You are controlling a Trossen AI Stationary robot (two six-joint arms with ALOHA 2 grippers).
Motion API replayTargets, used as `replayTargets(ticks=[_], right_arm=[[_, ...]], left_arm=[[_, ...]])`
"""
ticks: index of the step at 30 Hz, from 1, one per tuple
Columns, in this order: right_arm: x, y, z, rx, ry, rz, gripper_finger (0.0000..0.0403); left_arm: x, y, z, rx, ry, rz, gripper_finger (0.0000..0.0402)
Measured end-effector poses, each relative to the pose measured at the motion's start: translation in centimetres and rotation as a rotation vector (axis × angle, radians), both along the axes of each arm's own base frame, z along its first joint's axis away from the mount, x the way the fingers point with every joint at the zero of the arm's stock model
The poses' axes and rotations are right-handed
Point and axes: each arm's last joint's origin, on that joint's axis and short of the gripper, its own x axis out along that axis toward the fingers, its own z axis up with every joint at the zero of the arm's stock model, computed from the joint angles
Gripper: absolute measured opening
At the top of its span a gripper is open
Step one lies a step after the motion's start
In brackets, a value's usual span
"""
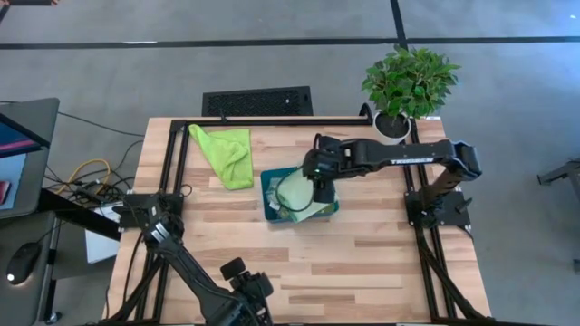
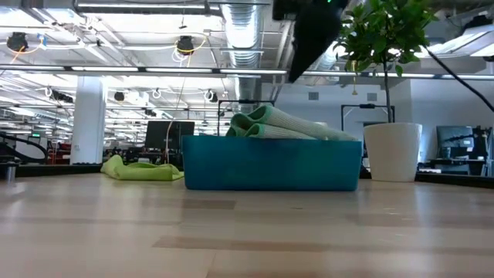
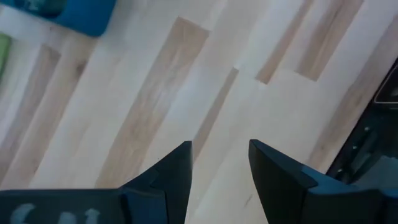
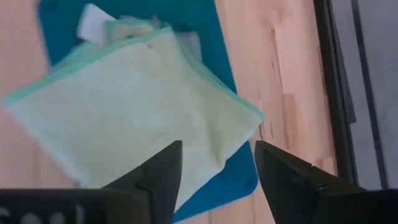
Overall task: Fold microfiber towels
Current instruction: Fold the green microfiber towel
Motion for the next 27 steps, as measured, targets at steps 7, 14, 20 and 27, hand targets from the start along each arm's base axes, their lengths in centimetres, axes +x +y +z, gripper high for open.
replayTargets(ticks=[7, 14, 20, 27], right_arm=[[-3.0, 2.4, 3.3, 0.035, -0.073, 0.012, 0.0229], [-6.9, 5.1, 4.4, 0.081, -0.112, 0.048, 0.0227], [-9.9, 7.0, 3.6, 0.113, -0.138, 0.023, 0.0228], [-12.4, 9.5, 2.6, 0.144, -0.172, -0.022, 0.0226]], left_arm=[[1.3, 2.1, 1.3, 0.024, -0.002, -0.049, 0.0151], [2.9, 5.7, 3.3, 0.106, 0.000, -0.169, 0.0151], [5.0, 9.5, 3.9, 0.162, 0.066, -0.258, 0.0151], [7.4, 14.5, 3.9, 0.182, 0.155, -0.309, 0.0151]])
